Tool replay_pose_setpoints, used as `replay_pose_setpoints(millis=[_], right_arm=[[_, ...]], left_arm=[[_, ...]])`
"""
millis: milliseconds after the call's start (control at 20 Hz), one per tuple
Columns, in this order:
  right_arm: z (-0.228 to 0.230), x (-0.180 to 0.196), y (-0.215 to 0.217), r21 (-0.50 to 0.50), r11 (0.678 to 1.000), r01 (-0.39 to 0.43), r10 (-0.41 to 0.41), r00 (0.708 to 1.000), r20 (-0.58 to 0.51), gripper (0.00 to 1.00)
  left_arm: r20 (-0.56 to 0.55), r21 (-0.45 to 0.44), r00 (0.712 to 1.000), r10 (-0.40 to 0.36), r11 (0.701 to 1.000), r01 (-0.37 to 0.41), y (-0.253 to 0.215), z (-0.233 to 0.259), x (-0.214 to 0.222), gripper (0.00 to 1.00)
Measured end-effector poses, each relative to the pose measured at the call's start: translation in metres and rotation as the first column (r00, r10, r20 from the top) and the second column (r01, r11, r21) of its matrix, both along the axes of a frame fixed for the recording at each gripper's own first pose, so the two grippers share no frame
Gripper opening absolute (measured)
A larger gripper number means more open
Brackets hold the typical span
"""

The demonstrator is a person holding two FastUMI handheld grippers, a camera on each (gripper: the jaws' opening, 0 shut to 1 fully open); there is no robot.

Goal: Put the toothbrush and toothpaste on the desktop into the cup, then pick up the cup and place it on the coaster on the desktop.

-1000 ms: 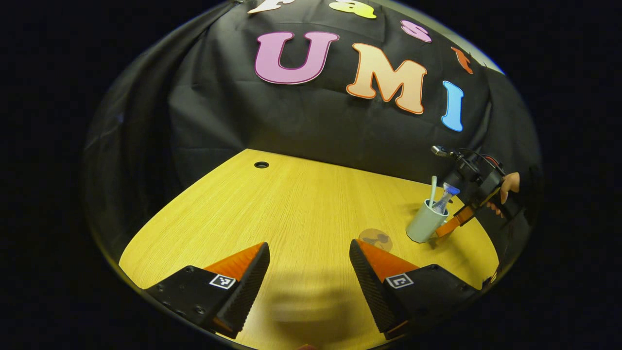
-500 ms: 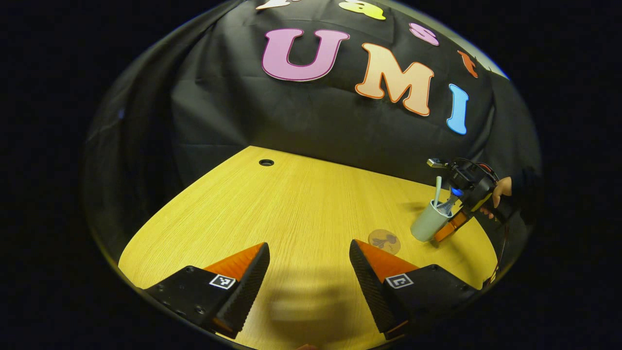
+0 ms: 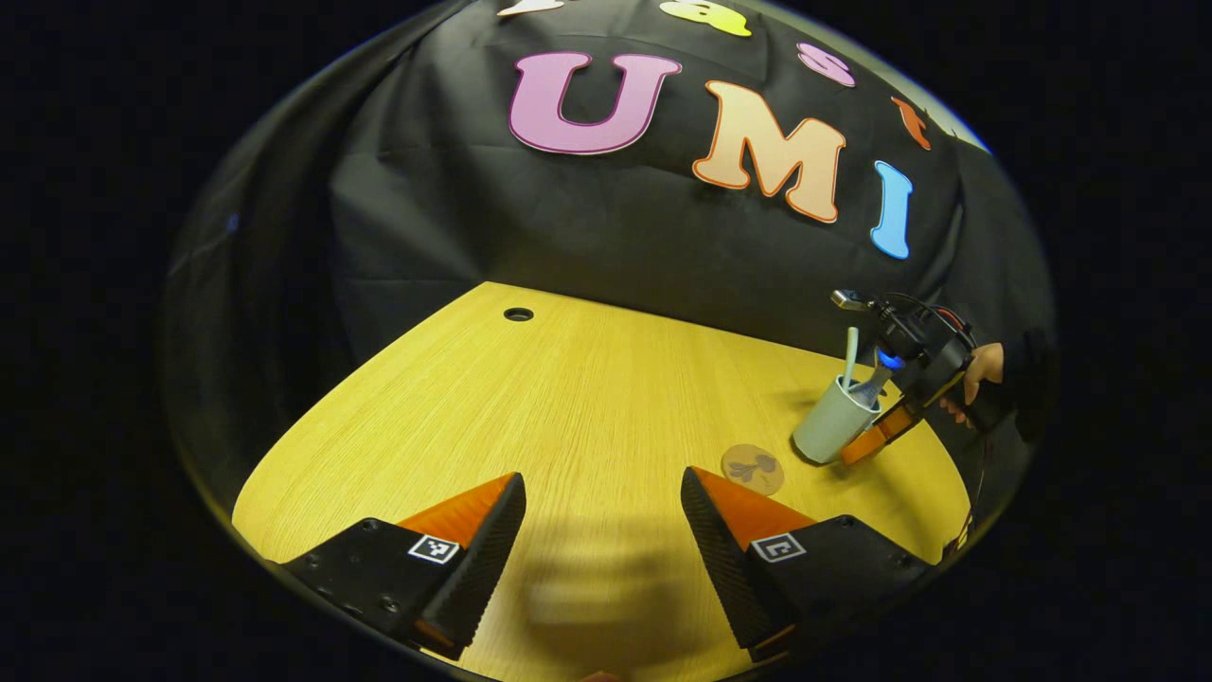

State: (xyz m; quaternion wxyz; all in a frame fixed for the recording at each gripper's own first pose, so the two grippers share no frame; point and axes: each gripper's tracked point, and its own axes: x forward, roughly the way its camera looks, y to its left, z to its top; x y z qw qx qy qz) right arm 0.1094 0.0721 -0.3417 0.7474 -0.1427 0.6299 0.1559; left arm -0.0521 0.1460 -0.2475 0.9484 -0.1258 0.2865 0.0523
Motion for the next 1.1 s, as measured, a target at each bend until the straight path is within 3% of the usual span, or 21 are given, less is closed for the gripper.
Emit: replay_pose_setpoints(millis=[500,900,1100], right_arm=[[0.002,-0.029,0.078,0.053,0.991,-0.122,0.122,0.993,-0.002,0.24],[-0.006,-0.042,0.096,0.020,0.987,-0.158,0.158,0.987,0.011,0.26],[0.008,-0.048,0.089,0.079,0.990,-0.117,0.112,0.992,0.063,0.40]], left_arm=[[-0.001,-0.004,1.000,-0.001,1.000,0.001,0.012,-0.003,-0.005,0.95],[0.004,-0.007,1.000,-0.009,1.000,0.009,0.010,0.000,-0.002,0.95],[0.017,-0.006,0.999,-0.050,0.999,0.050,-0.011,0.009,0.011,0.95]])
